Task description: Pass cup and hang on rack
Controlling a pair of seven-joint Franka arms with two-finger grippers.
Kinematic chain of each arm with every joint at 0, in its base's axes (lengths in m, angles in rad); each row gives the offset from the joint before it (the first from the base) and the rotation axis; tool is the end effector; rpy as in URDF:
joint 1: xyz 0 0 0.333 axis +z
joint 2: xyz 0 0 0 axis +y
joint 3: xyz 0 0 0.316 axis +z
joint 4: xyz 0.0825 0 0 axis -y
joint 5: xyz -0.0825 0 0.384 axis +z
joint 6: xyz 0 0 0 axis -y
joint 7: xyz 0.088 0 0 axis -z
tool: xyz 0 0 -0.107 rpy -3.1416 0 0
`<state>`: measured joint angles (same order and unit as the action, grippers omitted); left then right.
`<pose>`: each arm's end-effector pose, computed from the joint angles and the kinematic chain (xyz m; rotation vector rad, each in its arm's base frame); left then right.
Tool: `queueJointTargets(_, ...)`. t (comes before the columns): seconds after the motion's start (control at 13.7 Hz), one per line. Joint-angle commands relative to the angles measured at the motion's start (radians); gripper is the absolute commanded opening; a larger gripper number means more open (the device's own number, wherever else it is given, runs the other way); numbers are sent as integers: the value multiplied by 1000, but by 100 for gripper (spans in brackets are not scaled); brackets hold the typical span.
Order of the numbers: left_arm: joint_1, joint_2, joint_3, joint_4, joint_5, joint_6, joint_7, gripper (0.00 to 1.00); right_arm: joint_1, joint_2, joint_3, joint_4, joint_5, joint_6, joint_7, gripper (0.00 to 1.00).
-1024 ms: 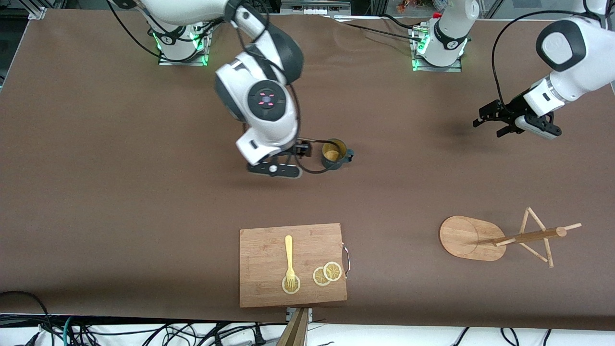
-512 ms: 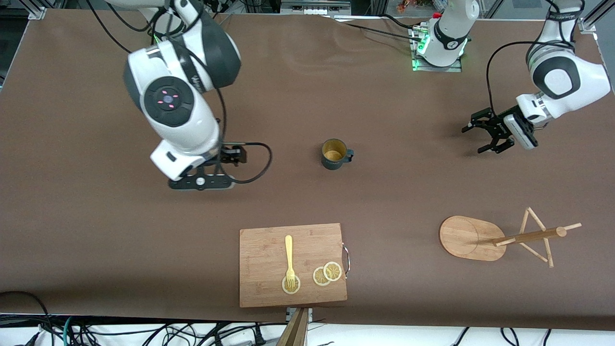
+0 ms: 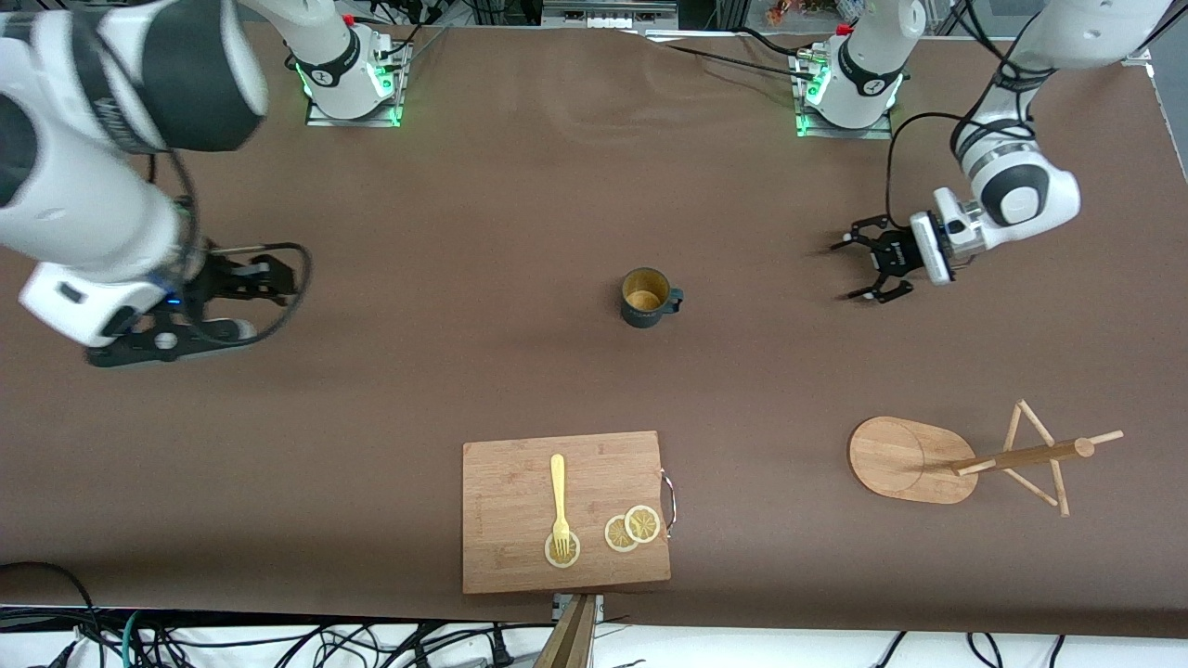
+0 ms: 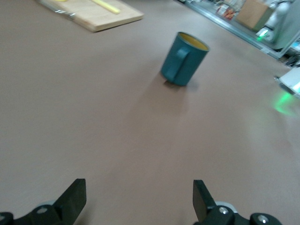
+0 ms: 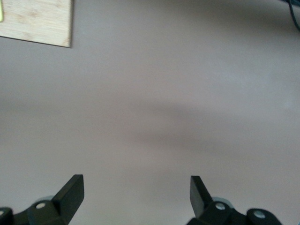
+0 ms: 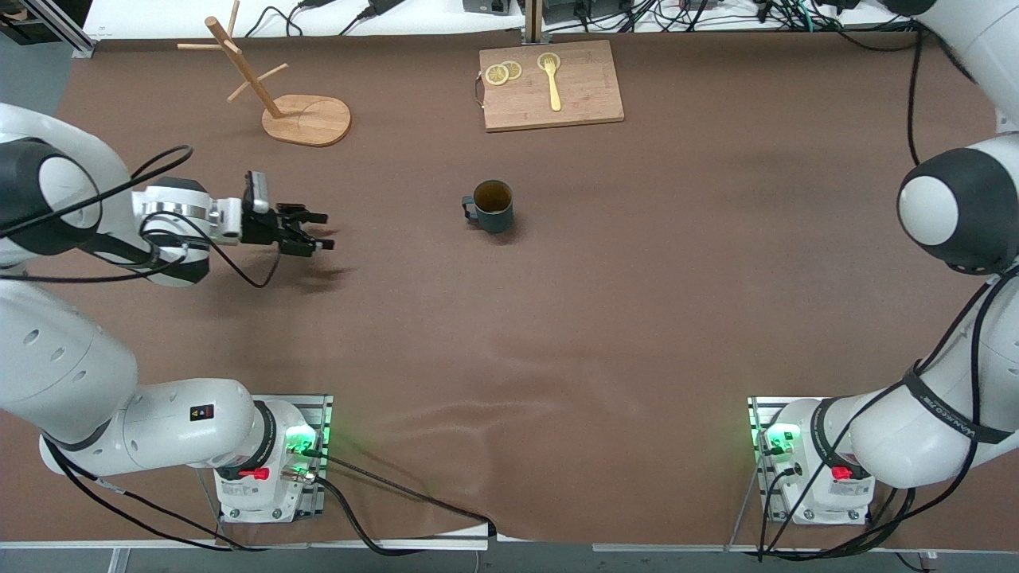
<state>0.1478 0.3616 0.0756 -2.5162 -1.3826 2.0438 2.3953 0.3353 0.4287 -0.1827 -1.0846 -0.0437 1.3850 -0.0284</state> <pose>0.3933 0.0375 0.1238 1.9551 -1.0063 0.7573 0.6455 0.1234 0.5771 2.9965 0.2812 -0.1706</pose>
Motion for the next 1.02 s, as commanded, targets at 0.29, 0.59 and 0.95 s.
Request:
queueJointTargets(0.29,-121,292,-83,241,-167,-203,272,100,-240,-209,81,-127,45,-43,-28,100)
queueJointTargets(0.59,-171,298,-147,283,-274,-198,274,100,-308,-345,78,-306,27,-29,-27,100)
queueJointTargets(0.95,-208,335,-235,339,-392,-165,275,100,-320,-403,80,-388,10,29,-131,100)
